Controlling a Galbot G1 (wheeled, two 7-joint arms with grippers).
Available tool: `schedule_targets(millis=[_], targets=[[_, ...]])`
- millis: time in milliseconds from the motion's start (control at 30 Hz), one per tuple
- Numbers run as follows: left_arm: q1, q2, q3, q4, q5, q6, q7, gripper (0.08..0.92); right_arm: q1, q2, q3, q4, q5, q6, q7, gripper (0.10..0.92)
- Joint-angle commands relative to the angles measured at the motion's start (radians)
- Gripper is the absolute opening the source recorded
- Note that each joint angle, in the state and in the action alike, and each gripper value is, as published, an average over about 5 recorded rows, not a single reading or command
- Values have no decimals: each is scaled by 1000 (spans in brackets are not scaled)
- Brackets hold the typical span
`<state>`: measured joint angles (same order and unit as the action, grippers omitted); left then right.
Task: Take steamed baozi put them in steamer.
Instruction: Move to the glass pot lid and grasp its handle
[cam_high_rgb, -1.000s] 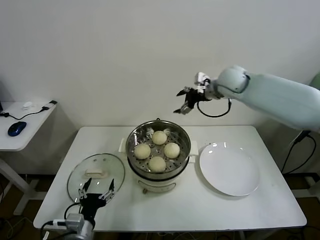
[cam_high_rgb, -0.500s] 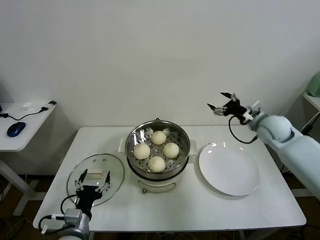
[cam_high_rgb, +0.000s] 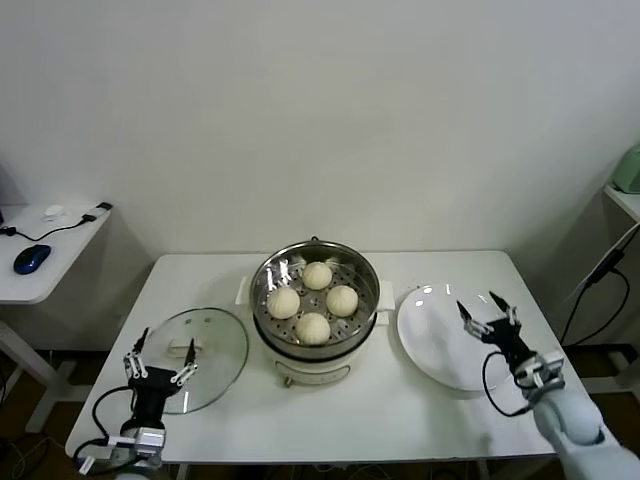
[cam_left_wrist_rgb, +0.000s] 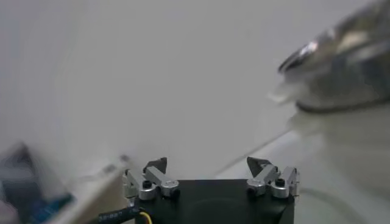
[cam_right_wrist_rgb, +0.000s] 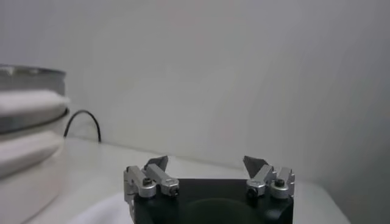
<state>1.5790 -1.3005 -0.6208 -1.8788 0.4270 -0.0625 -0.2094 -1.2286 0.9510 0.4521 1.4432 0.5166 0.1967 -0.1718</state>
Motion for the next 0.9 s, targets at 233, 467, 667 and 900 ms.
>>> schedule_targets(millis=[233, 467, 667, 900], targets=[[-29, 71, -9, 292, 866, -21, -245, 823, -250, 234, 148, 88, -161, 25, 78, 823], [-118, 7, 13, 418, 944, 40, -244, 823, -246, 250, 150, 113, -183, 12, 97, 823], [-178, -23, 22, 465, 967, 61, -264, 823, -247, 260, 153, 115, -191, 12, 105, 823], [-247, -36, 25, 481, 990, 91, -265, 823, -256, 275, 156, 127, -203, 10, 109, 823]])
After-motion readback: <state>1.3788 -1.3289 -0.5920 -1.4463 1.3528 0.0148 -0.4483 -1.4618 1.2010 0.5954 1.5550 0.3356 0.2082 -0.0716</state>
